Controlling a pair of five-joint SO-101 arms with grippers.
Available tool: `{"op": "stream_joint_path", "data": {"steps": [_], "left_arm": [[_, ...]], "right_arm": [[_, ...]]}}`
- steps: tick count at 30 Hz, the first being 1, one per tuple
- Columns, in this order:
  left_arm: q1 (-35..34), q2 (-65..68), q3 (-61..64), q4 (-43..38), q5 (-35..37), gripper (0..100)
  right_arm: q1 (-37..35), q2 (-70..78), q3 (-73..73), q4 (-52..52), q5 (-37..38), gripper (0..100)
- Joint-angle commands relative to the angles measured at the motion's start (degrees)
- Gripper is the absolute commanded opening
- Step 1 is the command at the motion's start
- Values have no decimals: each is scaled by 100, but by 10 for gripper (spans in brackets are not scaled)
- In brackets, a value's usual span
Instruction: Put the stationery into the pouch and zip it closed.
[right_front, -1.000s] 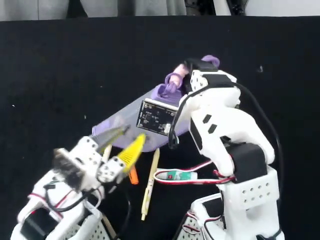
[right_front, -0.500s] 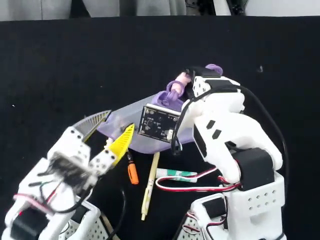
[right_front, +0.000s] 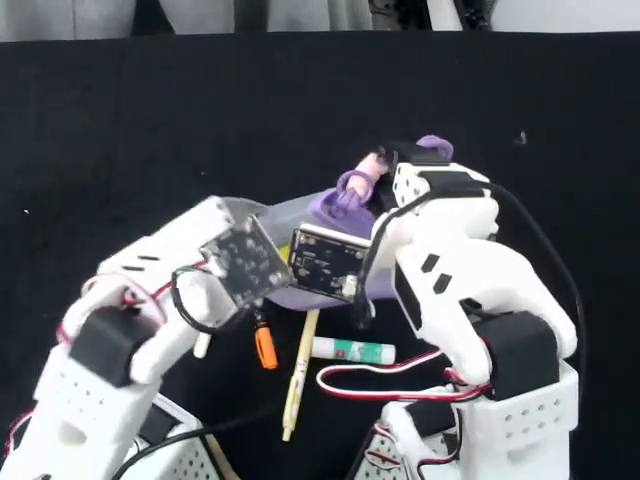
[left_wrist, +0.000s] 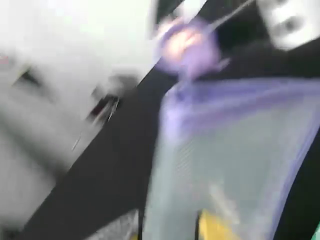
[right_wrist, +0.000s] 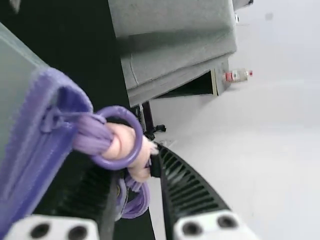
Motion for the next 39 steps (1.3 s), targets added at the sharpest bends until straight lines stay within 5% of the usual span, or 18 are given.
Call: {"op": "stream_joint_path", "data": {"steps": [1, 9, 19, 29, 33, 39], "left_arm": [[602, 229, 207, -158, -229, 200], [1587, 237, 1165, -818, -237, 199], [2985, 220, 1191, 668, -255, 199], [2193, 220, 1473, -114, -193, 202], [1780, 220, 1640, -571, 484, 203], [1622, -149, 1578, -422, 703, 201]], "right_arm": [[-62, -145, -286, 35, -53, 11], [-35, -154, -321, 325, -44, 11], [18, -136, -286, 149, 185, 11], [97, -136, -277, 88, 167, 11], [97, -145, -277, 88, 158, 11], [105, -136, -189, 53, 167, 11]]}}
